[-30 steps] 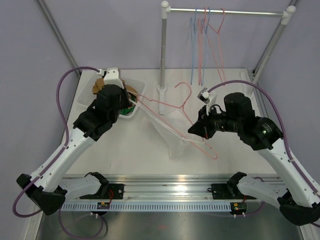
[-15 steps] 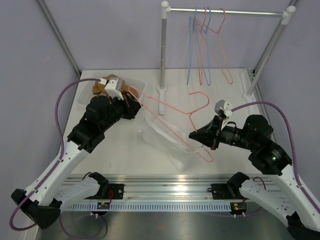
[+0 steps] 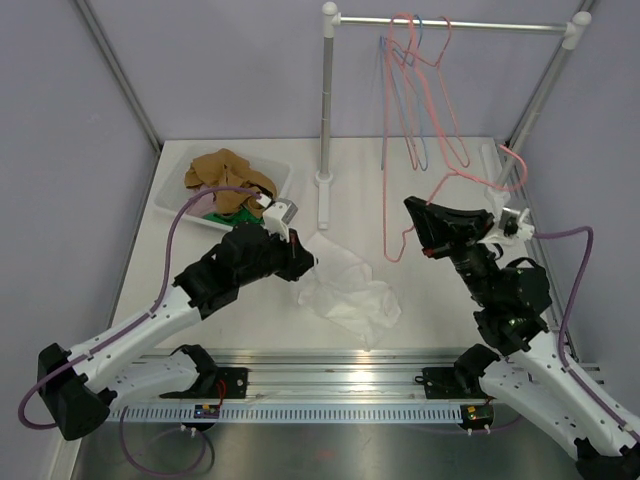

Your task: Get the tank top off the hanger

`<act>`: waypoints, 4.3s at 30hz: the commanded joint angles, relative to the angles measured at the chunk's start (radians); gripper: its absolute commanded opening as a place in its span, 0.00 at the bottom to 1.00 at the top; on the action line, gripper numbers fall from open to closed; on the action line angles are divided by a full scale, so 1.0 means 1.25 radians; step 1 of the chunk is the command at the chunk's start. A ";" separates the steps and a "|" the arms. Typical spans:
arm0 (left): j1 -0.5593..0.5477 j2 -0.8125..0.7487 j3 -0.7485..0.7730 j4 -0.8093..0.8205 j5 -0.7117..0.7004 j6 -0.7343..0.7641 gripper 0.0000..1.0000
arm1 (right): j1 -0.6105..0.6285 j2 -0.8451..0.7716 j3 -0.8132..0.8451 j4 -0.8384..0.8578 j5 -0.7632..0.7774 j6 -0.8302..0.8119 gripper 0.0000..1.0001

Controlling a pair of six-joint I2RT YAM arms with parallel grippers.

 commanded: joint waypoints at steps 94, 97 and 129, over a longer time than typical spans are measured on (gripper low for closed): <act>0.024 -0.108 0.111 -0.403 -0.355 -0.037 0.99 | -0.124 0.811 1.244 -1.056 0.067 -0.156 0.99; -0.003 -0.033 0.068 -0.295 -0.308 -0.054 0.99 | -0.123 0.676 1.075 -1.003 0.076 -0.137 1.00; -0.148 0.623 0.103 -0.106 -0.337 -0.066 0.00 | -0.123 0.115 0.418 -0.824 -0.177 -0.050 0.99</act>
